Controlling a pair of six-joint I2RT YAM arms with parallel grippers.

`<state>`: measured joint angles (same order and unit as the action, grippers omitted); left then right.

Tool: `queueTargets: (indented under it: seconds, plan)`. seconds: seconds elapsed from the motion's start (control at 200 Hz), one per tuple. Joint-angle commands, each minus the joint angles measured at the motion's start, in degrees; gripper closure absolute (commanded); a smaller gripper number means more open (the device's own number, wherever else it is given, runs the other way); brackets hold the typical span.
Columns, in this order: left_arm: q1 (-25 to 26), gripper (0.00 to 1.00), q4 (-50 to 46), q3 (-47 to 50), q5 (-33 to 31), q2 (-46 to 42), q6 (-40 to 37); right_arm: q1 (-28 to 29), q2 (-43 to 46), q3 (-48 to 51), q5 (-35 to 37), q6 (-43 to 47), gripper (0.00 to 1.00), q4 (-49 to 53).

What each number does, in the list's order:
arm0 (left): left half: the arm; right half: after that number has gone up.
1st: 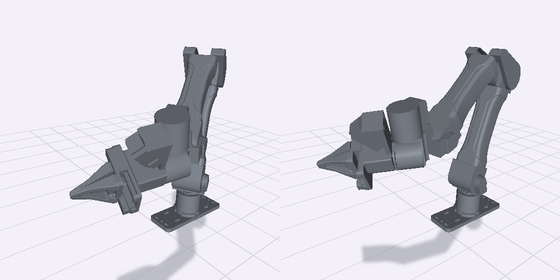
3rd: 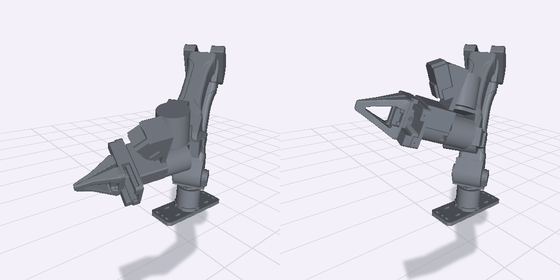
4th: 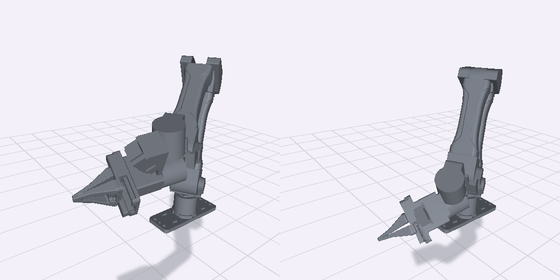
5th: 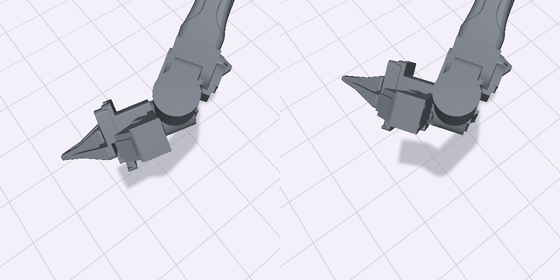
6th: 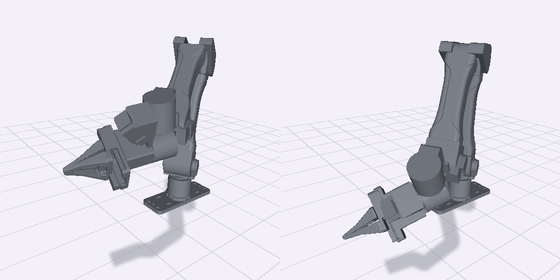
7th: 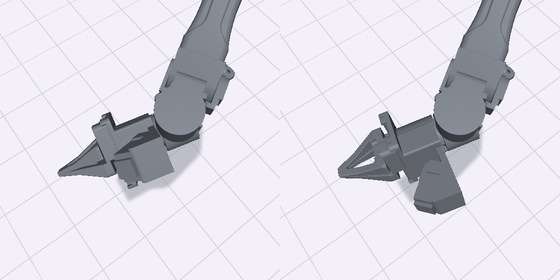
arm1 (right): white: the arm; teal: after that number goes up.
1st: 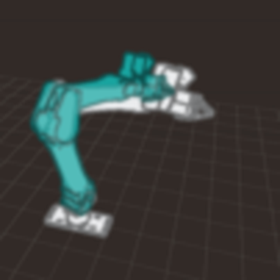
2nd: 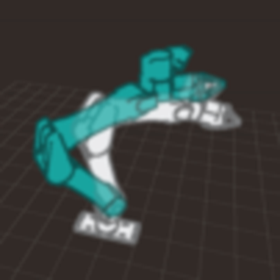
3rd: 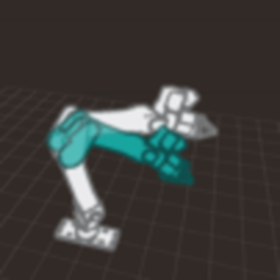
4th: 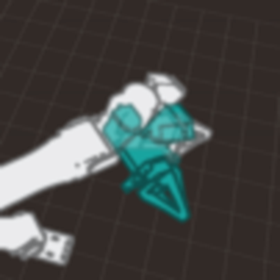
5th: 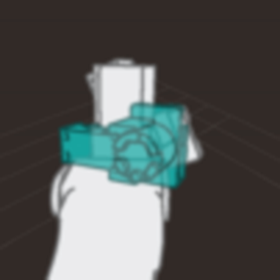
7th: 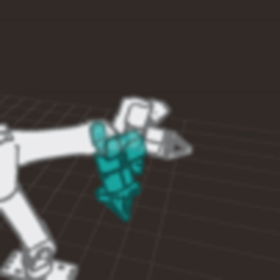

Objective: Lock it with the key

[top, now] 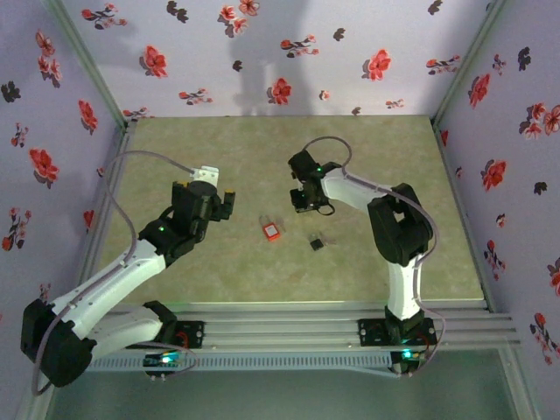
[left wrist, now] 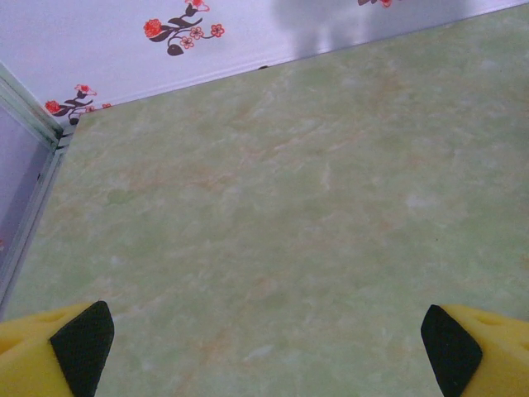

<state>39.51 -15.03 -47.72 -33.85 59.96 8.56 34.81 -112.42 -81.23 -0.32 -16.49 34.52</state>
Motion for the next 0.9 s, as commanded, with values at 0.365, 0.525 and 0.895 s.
queueTargets:
  seconds: [0.365,0.525,0.895]
  plan:
    - [0.8,0.0,-1.9,-2.1,-0.7,1.4,0.4,2.1,12.2,6.8,-4.6,-0.6,0.82,-3.6]
    - [0.8,0.0,-6.2,-4.8,0.0,1.6,6.3,3.1,16.4,9.8,-6.7,-1.1,0.82,-5.1]
    - [-0.7,0.0,-9.1,-3.3,24.2,-3.3,31.0,5.8,28.6,18.0,-13.5,-2.5,0.82,-10.9]
